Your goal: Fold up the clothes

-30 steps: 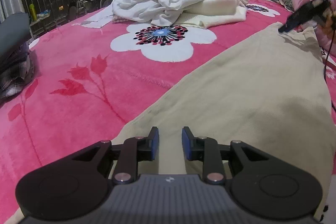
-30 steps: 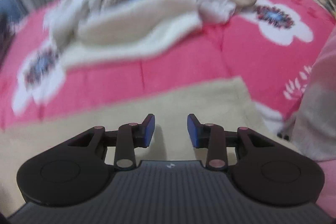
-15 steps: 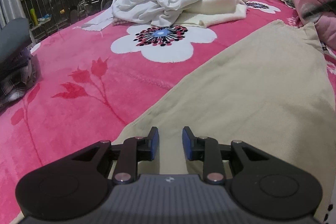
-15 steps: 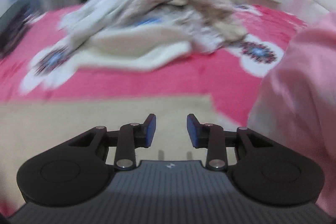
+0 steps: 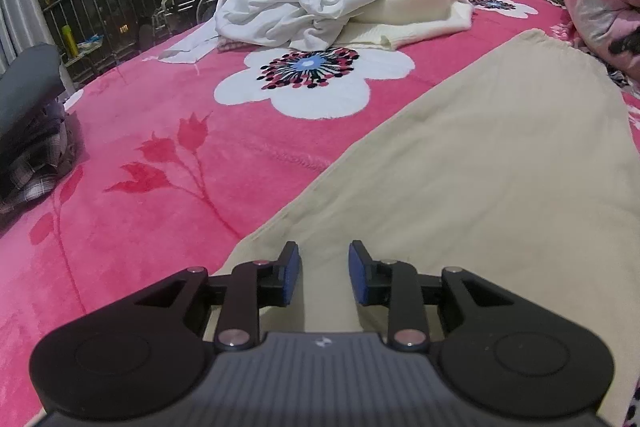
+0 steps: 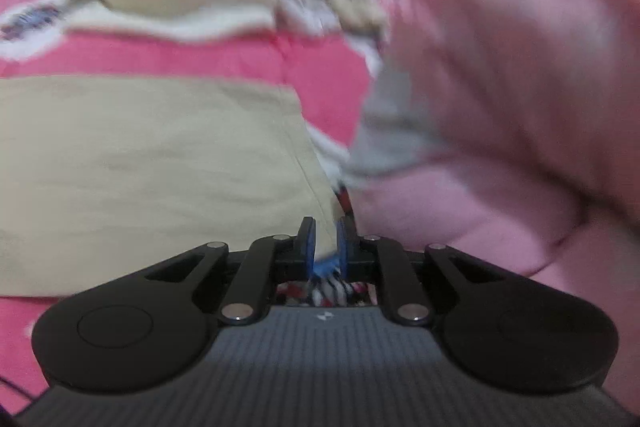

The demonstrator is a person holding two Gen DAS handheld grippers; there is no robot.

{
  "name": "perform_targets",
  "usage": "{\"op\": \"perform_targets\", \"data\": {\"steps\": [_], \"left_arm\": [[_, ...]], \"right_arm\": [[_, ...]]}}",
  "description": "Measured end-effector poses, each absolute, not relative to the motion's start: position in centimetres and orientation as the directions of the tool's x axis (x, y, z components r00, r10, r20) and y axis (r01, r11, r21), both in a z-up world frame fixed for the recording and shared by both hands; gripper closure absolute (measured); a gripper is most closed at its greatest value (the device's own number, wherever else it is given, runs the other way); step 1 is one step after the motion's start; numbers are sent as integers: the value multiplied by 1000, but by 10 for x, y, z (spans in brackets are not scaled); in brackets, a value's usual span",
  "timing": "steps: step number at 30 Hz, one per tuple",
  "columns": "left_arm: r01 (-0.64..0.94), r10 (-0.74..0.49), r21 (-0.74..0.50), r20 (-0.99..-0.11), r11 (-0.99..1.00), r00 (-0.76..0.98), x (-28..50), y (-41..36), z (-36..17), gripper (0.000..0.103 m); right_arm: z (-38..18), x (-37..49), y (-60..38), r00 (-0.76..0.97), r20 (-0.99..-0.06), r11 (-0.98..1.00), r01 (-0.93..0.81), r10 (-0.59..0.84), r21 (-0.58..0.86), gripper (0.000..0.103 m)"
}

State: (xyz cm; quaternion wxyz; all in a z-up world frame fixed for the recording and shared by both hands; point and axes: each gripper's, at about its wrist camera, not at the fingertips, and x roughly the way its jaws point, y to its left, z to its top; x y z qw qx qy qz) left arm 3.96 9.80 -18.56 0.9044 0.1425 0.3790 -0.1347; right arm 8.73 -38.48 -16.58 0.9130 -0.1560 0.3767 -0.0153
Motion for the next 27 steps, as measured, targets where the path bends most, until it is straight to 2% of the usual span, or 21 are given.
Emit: {"op": "perform_targets", "data": {"steps": [4, 8, 9, 11, 14, 17, 20, 24, 27], "left_arm": [[351, -126, 168, -724, 921, 679, 39, 96, -186, 74], [343, -126, 148, -741, 928, 660, 43, 98, -183, 72], [338, -125, 139, -747, 931, 653, 45, 99, -181, 71], [323, -116, 131, -756, 937, 645, 47, 102, -177, 58], [288, -96, 126, -755, 949, 648, 45, 107, -169, 55], [236, -80, 118, -721, 965, 688, 29, 114, -148, 52], [213, -97, 82, -696, 974, 712, 1, 123, -122, 50], [236, -146, 31, -708, 971, 691, -58, 128, -103, 48], [234, -158, -6, -755, 972, 636, -100, 127, -113, 48]], "right_arm": [[-180, 101, -372, 720, -689, 949, -155, -82, -275, 92], [-221, 134, -391, 653, -728, 946, -54, -209, -320, 92], [-216, 135, -396, 647, -733, 958, -12, -212, -288, 92], [-198, 128, -398, 649, -725, 964, 50, -231, -263, 91], [-161, 96, -382, 707, -682, 968, 13, -187, -252, 91], [-112, 56, -358, 761, -645, 983, -55, -72, -174, 89], [-77, 18, -326, 762, -637, 984, -177, 112, -38, 88], [-71, -9, -268, 670, -637, 917, -363, 381, 166, 88], [-97, -14, -216, 577, -650, 853, -467, 494, 233, 88]]}}
